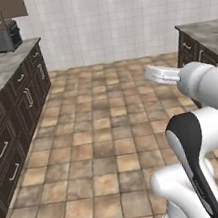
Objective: Open the cabinet directly in front. Then move the beer and the mug to the dining counter with the candle on it.
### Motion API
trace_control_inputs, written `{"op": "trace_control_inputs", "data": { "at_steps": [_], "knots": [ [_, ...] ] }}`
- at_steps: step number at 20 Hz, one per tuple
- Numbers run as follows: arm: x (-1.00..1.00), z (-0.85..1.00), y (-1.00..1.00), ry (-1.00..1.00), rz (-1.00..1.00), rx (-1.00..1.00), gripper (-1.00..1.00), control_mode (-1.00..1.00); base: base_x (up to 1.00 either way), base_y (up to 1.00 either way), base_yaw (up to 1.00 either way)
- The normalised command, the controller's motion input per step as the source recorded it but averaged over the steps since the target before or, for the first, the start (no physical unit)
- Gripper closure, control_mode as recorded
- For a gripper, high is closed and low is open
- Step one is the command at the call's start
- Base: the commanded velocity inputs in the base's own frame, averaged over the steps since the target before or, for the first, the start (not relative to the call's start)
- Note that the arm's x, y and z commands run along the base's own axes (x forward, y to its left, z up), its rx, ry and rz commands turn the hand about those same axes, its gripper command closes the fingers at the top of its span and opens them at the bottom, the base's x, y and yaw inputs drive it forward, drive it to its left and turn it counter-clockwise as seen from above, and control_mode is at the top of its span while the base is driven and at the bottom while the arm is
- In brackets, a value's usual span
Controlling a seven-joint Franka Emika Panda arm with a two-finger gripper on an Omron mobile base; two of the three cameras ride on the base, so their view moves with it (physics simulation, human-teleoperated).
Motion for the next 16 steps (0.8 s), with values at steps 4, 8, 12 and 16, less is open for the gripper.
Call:
{"op": "trace_control_inputs", "data": {
  "at_steps": [4, 8, 12, 16],
  "knots": [
    [0.00, 0.00, 0.00, 0.00, 0.00, 0.00, -1.00, 1.00, 1.00, -0.20, 0.05],
    [0.00, 0.00, 0.00, 0.00, 0.00, 0.00, -1.00, 1.00, 1.00, -0.17, 0.01],
    [0.00, 0.00, 0.00, 0.00, 0.00, 0.00, -1.00, 1.00, 1.00, -0.10, 0.00],
    [0.00, 0.00, 0.00, 0.00, 0.00, 0.00, -1.00, 1.00, 1.00, -0.11, 0.00]
  ]
}}
